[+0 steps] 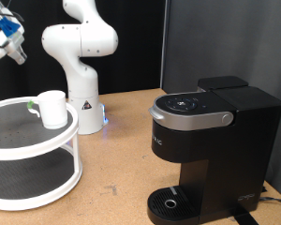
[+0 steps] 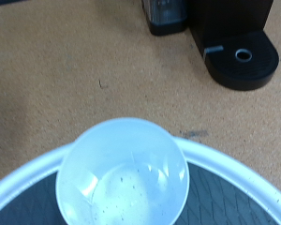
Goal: Make a cup of coffee with the keurig machine
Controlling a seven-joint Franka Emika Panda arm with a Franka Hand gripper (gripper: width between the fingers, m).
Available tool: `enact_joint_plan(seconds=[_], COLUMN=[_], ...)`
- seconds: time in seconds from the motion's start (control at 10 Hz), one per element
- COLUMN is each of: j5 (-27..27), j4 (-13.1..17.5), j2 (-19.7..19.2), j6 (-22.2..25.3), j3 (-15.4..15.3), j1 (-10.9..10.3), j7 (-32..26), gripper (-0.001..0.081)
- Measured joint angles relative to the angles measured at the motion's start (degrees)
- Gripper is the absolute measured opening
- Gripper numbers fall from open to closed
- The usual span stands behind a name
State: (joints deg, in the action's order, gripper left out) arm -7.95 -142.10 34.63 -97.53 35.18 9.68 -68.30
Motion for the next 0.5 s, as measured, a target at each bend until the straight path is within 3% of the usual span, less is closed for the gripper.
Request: enact_joint_plan(seconds=[0.3, 0.4, 0.5], j5=[0.03, -0.01, 0.08], j4=[-3.97, -4.91, -5.85], j2=[0.50, 0.76, 0.96], j6=[-4.81, -5.65, -6.34], j3=[0.73, 1.17, 1.63], j1=[0.14, 0.14, 0.15], j7=[-1.35, -2.18, -3.18], gripper=[0.0000, 0.0109, 0.0109])
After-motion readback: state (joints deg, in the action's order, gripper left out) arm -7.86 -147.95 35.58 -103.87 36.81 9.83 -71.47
